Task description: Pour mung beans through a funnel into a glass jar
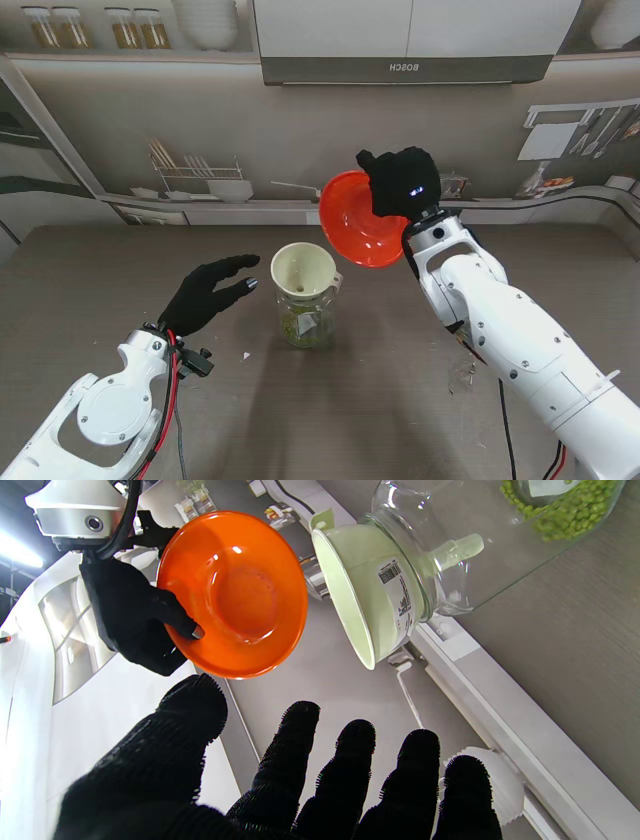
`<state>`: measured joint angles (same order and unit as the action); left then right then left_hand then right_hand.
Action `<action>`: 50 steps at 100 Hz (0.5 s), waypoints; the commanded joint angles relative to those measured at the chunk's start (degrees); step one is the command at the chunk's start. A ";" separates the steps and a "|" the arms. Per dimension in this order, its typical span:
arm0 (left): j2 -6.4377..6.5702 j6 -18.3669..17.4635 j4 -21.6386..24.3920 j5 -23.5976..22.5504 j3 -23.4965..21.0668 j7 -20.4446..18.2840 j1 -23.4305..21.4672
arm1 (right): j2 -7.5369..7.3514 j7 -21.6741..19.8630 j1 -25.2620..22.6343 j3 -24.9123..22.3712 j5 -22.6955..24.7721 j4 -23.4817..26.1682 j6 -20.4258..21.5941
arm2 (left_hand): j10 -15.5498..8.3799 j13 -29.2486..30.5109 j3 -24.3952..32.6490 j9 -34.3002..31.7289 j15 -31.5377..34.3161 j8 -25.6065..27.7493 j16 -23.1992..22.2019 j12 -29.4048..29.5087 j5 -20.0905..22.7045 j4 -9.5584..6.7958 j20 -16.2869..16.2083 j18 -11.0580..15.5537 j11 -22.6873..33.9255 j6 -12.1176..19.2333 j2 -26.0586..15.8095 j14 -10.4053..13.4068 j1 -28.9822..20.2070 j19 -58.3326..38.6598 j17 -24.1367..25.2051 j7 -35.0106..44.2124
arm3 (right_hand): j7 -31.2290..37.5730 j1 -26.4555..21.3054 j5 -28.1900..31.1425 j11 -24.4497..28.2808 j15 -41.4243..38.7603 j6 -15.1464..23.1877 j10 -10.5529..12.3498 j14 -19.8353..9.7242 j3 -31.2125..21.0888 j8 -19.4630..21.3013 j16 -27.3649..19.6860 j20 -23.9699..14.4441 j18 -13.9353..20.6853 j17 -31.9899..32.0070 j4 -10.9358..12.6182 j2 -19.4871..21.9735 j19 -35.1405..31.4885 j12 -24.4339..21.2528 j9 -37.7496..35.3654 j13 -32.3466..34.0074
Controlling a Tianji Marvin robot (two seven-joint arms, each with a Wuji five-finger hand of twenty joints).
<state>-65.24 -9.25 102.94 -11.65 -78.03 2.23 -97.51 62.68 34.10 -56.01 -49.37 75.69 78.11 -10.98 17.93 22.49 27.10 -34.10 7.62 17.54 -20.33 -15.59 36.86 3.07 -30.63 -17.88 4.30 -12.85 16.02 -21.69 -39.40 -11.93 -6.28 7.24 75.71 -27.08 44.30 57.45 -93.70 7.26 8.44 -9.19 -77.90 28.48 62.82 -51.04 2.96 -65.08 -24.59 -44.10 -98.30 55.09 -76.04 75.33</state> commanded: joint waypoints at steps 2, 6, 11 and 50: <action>-0.26 0.02 -0.08 0.07 0.06 -1.00 -0.08 | -0.30 -0.47 -1.11 -0.14 -0.18 -0.49 0.37 | 0.11 0.90 -0.79 -0.88 0.31 0.06 -0.51 0.36 0.40 -1.44 -0.39 0.22 -0.38 0.10 -2.29 -0.46 -1.43 1.35 -0.11 0.06 | 4.30 -2.63 -0.36 0.88 -3.17 1.46 -2.35 -9.46 -6.27 0.51 1.29 -0.17 7.79 -2.50 0.16 2.72 -6.18 0.08 -2.24 0.67; -0.26 0.06 -0.07 0.08 0.08 -1.01 -0.08 | -0.35 -0.31 -1.45 -0.25 -0.29 -0.74 0.57 | 0.21 0.87 -0.77 -0.88 0.30 0.06 -0.51 0.36 0.44 -1.44 -0.39 0.18 -0.38 0.16 -2.31 -0.41 -1.42 1.34 -0.12 0.07 | 4.30 -2.63 -0.36 0.87 -3.20 1.45 -2.34 -9.41 -6.28 0.51 1.30 -0.17 7.79 -2.50 0.16 2.72 -6.18 0.09 -2.23 0.67; -0.26 0.12 -0.08 0.09 0.10 -1.03 -0.08 | -0.41 -0.13 -1.89 -0.38 -0.45 -1.03 0.81 | 0.19 0.85 -0.75 -0.86 0.29 0.08 -0.51 0.37 0.55 -1.45 -0.39 0.21 -0.39 0.06 -2.30 -0.47 -1.44 1.33 -0.13 0.12 | 4.30 -2.61 -0.36 0.87 -3.19 1.44 -2.32 -9.48 -6.27 0.51 1.30 -0.17 7.78 -2.50 0.16 2.72 -6.19 0.10 -2.22 0.67; -0.25 0.29 -0.13 0.24 0.27 -1.15 0.03 | -0.76 1.47 -4.59 -0.44 -1.78 -3.74 2.71 | 0.19 0.87 -0.78 -0.83 0.30 0.05 -0.51 0.37 0.36 -1.44 -0.39 0.23 -0.40 0.09 -2.34 -0.43 -1.43 1.34 -0.09 0.04 | 4.28 -2.57 -0.36 0.84 -3.21 1.42 -2.26 -9.50 -6.27 0.51 1.31 -0.17 7.88 -2.51 0.15 2.74 -6.20 0.19 -2.23 0.67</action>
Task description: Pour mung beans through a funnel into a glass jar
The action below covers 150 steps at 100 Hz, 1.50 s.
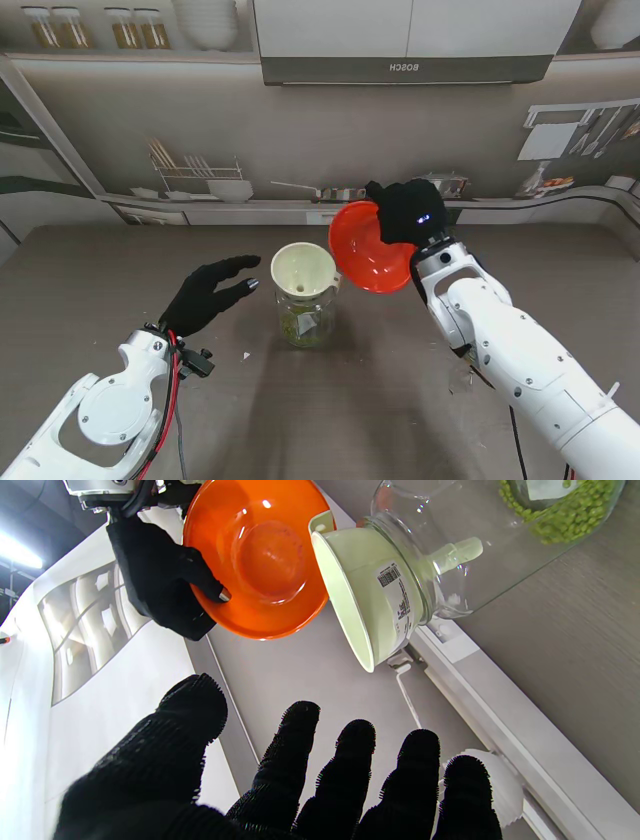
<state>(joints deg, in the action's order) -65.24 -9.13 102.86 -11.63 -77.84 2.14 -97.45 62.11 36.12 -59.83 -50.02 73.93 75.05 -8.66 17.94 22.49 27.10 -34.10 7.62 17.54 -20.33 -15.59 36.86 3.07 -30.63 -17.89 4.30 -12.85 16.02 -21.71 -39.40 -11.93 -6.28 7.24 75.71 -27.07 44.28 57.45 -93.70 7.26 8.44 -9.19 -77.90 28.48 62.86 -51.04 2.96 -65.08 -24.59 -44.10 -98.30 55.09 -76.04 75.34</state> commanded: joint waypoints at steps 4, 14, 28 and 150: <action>-0.26 0.16 -0.07 0.23 0.10 -1.05 -0.02 | -0.21 -0.43 -0.98 0.26 -0.20 -1.03 0.63 | 0.09 0.88 -0.80 -0.89 0.31 0.03 -0.51 0.36 0.28 -1.43 -0.40 0.21 -0.37 0.12 -2.35 -0.38 -1.42 1.34 -0.09 0.01 | 4.28 -2.59 -0.33 0.83 -3.20 1.42 -2.25 -9.54 -6.30 0.51 1.27 -0.17 7.87 -2.51 0.16 2.75 -6.20 0.19 -2.23 0.67; -0.27 0.22 -0.08 0.22 0.11 -1.04 0.00 | -0.28 -0.15 -1.37 0.56 -0.59 -1.89 1.03 | 0.06 0.90 -0.82 -0.86 0.32 0.03 -0.52 0.36 0.32 -1.44 -0.39 0.21 -0.38 0.06 -2.34 -0.36 -1.45 1.34 -0.09 0.02 | 4.28 -2.54 -0.33 0.83 -3.18 1.42 -2.27 -9.57 -6.29 0.51 1.27 -0.16 7.86 -2.51 0.15 2.75 -6.21 0.21 -2.25 0.67; -0.28 0.30 -0.11 0.24 0.14 -1.02 0.04 | -0.35 0.14 -1.83 1.03 -1.11 -3.02 1.52 | 0.14 0.88 -0.82 -0.83 0.30 0.05 -0.51 0.37 0.49 -1.44 -0.40 0.17 -0.40 0.03 -2.34 -0.43 -1.44 1.34 -0.10 0.09 | 4.28 -2.50 -0.33 0.81 -3.18 1.42 -2.13 -9.61 -6.30 0.51 1.28 -0.16 7.90 -2.51 0.15 2.77 -6.20 0.23 -2.24 0.67; -0.16 -0.74 -0.46 -0.05 0.72 -1.26 0.39 | 1.02 -1.61 0.91 7.34 -9.43 -13.71 2.87 | 0.09 0.85 -0.82 -0.85 0.28 0.05 -0.50 0.36 0.34 -1.43 -0.39 0.24 -0.40 0.13 -2.35 -0.43 -1.37 1.35 -0.08 0.05 | 4.18 -2.23 -0.42 0.76 -3.10 1.65 -1.92 -9.84 -6.33 0.51 1.35 -0.19 8.19 -2.53 0.08 2.86 -6.22 0.31 -2.21 0.68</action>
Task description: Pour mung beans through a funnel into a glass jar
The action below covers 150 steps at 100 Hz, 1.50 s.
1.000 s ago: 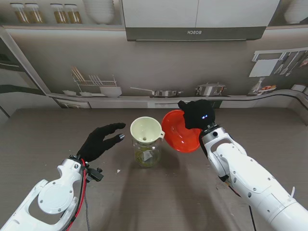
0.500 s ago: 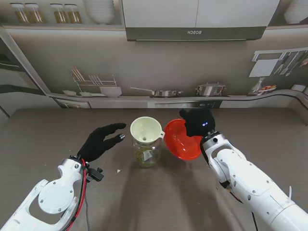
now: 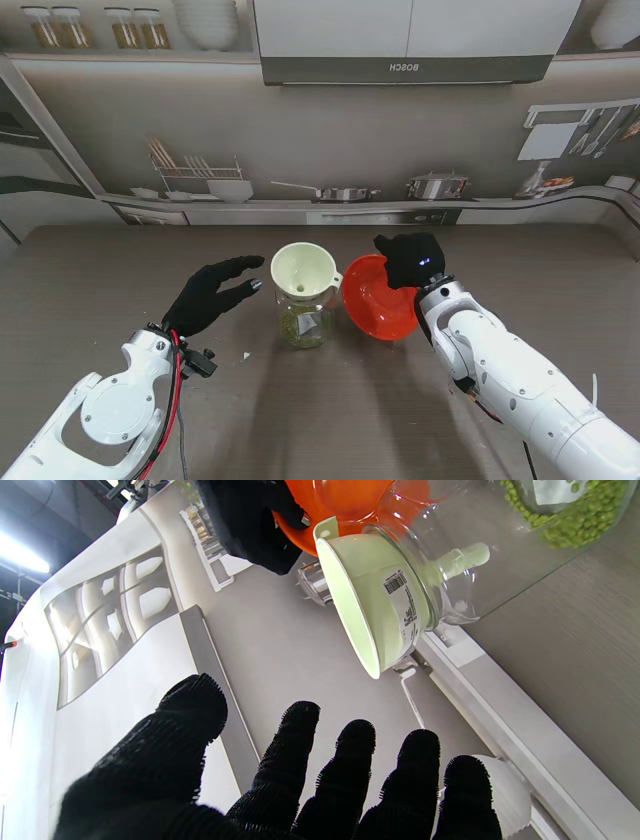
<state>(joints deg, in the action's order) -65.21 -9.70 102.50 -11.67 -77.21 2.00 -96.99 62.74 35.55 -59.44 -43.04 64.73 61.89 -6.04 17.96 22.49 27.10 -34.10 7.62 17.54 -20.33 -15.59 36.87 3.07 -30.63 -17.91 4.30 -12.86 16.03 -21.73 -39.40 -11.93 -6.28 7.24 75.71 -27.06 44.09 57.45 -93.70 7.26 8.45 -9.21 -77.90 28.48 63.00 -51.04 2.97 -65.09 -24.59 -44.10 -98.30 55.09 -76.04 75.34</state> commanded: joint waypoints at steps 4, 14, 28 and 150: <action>-0.19 -0.20 -0.11 -0.02 0.12 -1.11 -0.06 | 0.49 -1.22 0.81 0.69 -0.60 -0.96 0.25 | 0.13 0.88 -0.82 -0.84 0.30 0.06 -0.51 0.36 0.39 -1.44 -0.39 0.28 -0.40 0.08 -2.37 -0.39 -1.39 1.35 -0.08 0.07 | 4.15 -2.22 -0.27 0.76 -3.10 1.70 -1.93 -9.82 -6.33 0.51 1.21 -0.17 8.23 -2.52 0.08 2.86 -6.18 0.31 -2.21 0.68; -0.18 -0.30 -0.17 -0.06 0.18 -1.13 -0.01 | 0.79 -1.72 1.32 1.28 -1.63 -1.71 0.19 | 0.10 0.84 -0.83 -0.92 0.27 0.06 -0.50 0.35 0.48 -1.44 -0.39 0.21 -0.37 0.04 -2.35 -0.38 -1.42 1.37 -0.05 0.10 | 4.13 -2.24 -0.27 0.74 -3.06 1.82 -1.89 -9.90 -6.35 0.55 1.21 -0.16 8.33 -2.53 0.09 2.87 -6.12 0.31 -2.18 0.68; -0.16 -0.47 -0.25 -0.05 0.25 -1.19 0.04 | 1.31 -2.84 1.88 1.94 -3.39 -2.62 0.03 | -0.02 0.84 -0.83 -0.82 0.27 0.05 -0.50 0.37 0.37 -1.44 -0.38 0.33 -0.41 0.10 -2.40 -0.32 -1.44 1.38 -0.02 0.05 | 4.13 -2.22 -0.27 0.73 -2.99 1.87 -1.88 -9.94 -6.33 0.61 1.19 -0.16 8.39 -2.53 0.08 2.89 -6.12 0.31 -2.16 0.68; -0.13 0.49 0.75 -0.07 -0.14 -1.35 -0.59 | 4.23 -12.35 6.33 7.19 -16.38 -10.97 4.69 | 0.14 0.88 -0.82 -0.90 0.27 0.03 -0.50 0.36 0.30 -1.46 -0.39 0.28 -0.40 0.09 -2.56 -0.43 -1.45 1.37 -0.01 0.01 | 3.91 -2.18 -1.35 0.71 -1.90 2.64 -1.83 -8.57 -6.34 0.88 0.57 0.40 6.81 -1.96 0.05 2.96 -4.26 0.56 -0.79 0.64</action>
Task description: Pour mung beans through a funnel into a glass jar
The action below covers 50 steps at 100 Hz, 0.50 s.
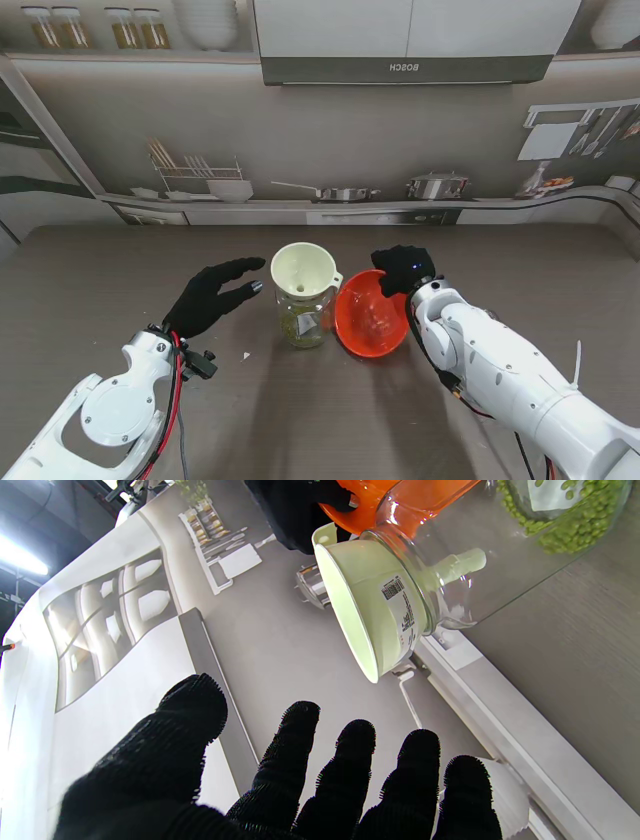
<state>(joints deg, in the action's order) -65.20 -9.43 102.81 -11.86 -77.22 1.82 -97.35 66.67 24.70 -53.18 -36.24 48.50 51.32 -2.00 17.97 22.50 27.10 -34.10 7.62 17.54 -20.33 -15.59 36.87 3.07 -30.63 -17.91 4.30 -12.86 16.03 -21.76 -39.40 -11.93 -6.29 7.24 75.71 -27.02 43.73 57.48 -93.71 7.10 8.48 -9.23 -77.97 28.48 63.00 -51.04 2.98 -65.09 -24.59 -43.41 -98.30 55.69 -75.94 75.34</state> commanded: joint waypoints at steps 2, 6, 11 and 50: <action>-0.15 0.24 0.45 0.12 -0.14 -1.18 -0.23 | 0.29 -1.92 0.14 0.41 -0.32 -0.45 0.75 | 0.15 0.85 -0.83 -0.91 0.25 0.06 -0.50 0.36 0.53 -1.46 -0.39 0.33 -0.39 0.06 -2.55 -0.46 -1.46 1.37 0.00 0.11 | 3.88 -2.22 -1.10 0.66 -1.79 2.88 -1.87 -8.42 -6.26 0.89 0.50 0.44 6.67 -1.93 0.04 2.28 -4.10 -0.05 -0.73 0.65; -0.14 0.28 0.46 0.14 -0.14 -1.22 -0.23 | 0.26 -2.70 0.28 0.46 -0.67 -0.56 0.84 | 0.20 0.80 -0.83 -0.94 0.22 0.03 -0.48 0.36 0.36 -1.47 -0.39 0.33 -0.38 0.03 -2.53 -0.48 -1.50 1.38 0.03 0.03 | 3.90 -2.22 -1.29 0.66 -1.55 3.02 -1.81 -8.32 -6.26 0.96 0.34 0.57 6.45 -1.81 0.03 2.36 -3.65 -0.08 -0.47 0.63; -0.14 0.34 0.50 0.19 -0.14 -1.27 -0.24 | 0.27 -3.47 0.51 0.56 -1.24 -0.98 1.09 | 0.15 0.83 -0.87 -0.95 0.23 0.07 -0.49 0.36 0.60 -1.46 -0.39 0.28 -0.38 0.13 -2.54 -0.38 -1.47 1.38 0.04 0.14 | 3.83 -2.21 -1.62 0.70 -0.96 3.19 -1.76 -8.02 -6.24 0.99 -0.01 0.70 6.02 -1.71 0.00 2.40 -3.16 -0.13 -0.07 0.63; -0.10 0.70 0.44 0.41 0.12 -1.57 -0.03 | -0.12 -4.82 0.88 0.35 -2.93 -4.08 4.17 | 0.04 0.90 -0.92 -1.03 0.25 0.04 -0.50 0.35 0.47 -1.48 -0.41 0.39 -0.35 0.17 -2.64 -0.30 -1.51 1.36 0.01 0.08 | 3.29 -2.14 -3.16 1.03 1.29 3.97 -1.93 -6.35 -6.25 0.89 -1.82 1.61 3.71 -0.99 0.02 2.29 -0.31 -0.96 1.81 0.60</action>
<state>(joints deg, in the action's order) -65.18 -8.97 103.01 -11.71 -77.25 1.54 -97.41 66.83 21.09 -51.91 -36.21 45.47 47.61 1.78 17.97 22.50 27.10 -34.10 7.62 17.54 -20.33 -15.59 36.87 3.07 -30.63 -17.91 4.30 -12.86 16.03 -21.76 -39.40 -11.93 -6.29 7.24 76.10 -27.07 41.94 57.48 -91.94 7.11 8.32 -9.26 -77.99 28.49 62.12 -50.31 2.99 -64.90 -24.59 -42.69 -97.51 55.30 -74.28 75.02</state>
